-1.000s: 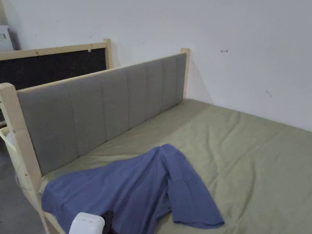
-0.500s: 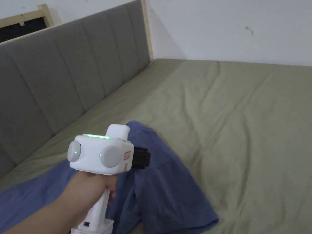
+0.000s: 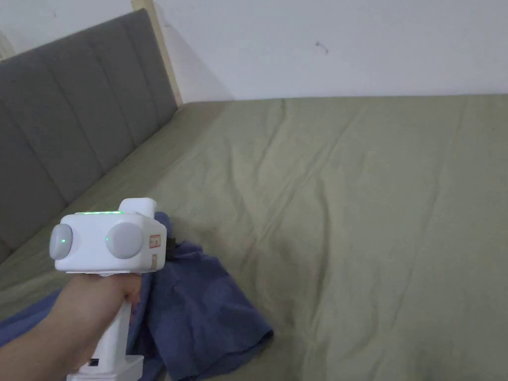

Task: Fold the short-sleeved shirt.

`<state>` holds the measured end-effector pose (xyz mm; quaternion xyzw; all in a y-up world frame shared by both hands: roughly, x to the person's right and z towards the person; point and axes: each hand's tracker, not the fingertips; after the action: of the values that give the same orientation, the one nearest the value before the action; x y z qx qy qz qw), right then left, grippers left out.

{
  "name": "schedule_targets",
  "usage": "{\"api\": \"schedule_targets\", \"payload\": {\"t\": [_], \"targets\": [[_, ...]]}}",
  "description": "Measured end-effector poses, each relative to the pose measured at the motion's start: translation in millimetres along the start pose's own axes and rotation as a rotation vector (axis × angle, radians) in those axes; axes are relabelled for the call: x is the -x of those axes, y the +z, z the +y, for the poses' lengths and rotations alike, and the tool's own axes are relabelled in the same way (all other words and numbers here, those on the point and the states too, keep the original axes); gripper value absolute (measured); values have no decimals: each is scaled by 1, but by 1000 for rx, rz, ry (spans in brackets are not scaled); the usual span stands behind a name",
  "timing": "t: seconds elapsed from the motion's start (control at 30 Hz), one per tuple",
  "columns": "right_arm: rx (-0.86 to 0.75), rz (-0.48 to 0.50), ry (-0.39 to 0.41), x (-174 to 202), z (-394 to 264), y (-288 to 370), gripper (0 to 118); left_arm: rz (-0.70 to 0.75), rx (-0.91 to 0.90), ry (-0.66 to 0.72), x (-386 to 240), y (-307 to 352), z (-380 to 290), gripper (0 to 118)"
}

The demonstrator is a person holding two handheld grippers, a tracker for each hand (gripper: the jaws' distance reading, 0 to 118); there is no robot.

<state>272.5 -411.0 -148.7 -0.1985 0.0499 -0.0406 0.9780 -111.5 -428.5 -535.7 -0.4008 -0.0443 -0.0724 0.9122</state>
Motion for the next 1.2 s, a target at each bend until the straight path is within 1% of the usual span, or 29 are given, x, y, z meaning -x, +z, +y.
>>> {"api": "schedule_targets", "payload": {"t": [0.03,0.1,0.17,0.23,0.3,0.4,0.47,0.57,0.63,0.67,0.7,0.73,0.77,0.8,0.83,0.87,0.9,0.97,1.0,1.03,1.07,1.1,1.13,1.2], "targets": [[-18,-6,-7,-2,2,10,0,-3,-12,-32,-12,15,4,4],[-66,-19,-36,-8,9,35,0,-105,-65,-107,-44,50,16,4],[-96,-40,-52,-14,13,62,0,-199,-117,-164,-90,90,23,4],[-115,-74,-57,-22,16,92,0,-347,-156,-228,-147,126,27,4],[-147,-127,-59,-31,15,126,0,-455,-192,-330,-218,166,24,4],[-189,-197,-72,-46,15,174,0,-614,-210,-486,-322,207,2,4],[-220,-253,-82,-55,14,204,0,-677,-183,-551,-387,220,-18,4],[-237,-315,-104,-67,7,243,0,-786,-78,-571,-469,215,-49,4],[-234,-347,-114,-73,0,260,0,-775,-39,-600,-513,210,-78,4],[-229,-364,-119,-76,-4,267,0,-786,-19,-623,-530,206,-92,4],[-222,-377,-125,-78,-7,270,0,-789,-11,-617,-541,201,-104,4],[-214,-385,-131,-80,-11,273,0,-776,-7,-610,-547,196,-114,14],[-203,-392,-139,-82,-14,274,0,-756,1,-605,-553,194,-124,41],[-193,-396,-145,-85,-17,273,0,-779,20,-584,-551,189,-127,86],[-187,-396,-150,-87,-19,271,0,-803,48,-554,-547,185,-128,117],[-181,-396,-154,-88,-20,269,0,-808,73,-520,-537,184,-126,117],[-176,-393,-155,-89,-21,265,0,-835,36,-474,-520,189,-121,112],[-170,-386,-150,-91,-21,255,0,-830,-24,-442,-481,198,-108,110],[-171,-377,-147,-92,-21,250,0,-813,-70,-417,-454,206,-104,107],[-175,-371,-140,-92,-20,245,0,-790,-122,-376,-425,219,-101,89],[-179,-365,-129,-92,-19,239,0,-779,-168,-336,-391,231,-100,64],[-181,-357,-119,-93,-19,231,0,-773,-221,-297,-356,244,-103,34],[-180,-352,-116,-93,-18,225,0,-738,-270,-259,-327,254,-108,5],[-181,-337,-118,-92,-15,210,0,-600,-368,-187,-266,273,-125,5]]}}
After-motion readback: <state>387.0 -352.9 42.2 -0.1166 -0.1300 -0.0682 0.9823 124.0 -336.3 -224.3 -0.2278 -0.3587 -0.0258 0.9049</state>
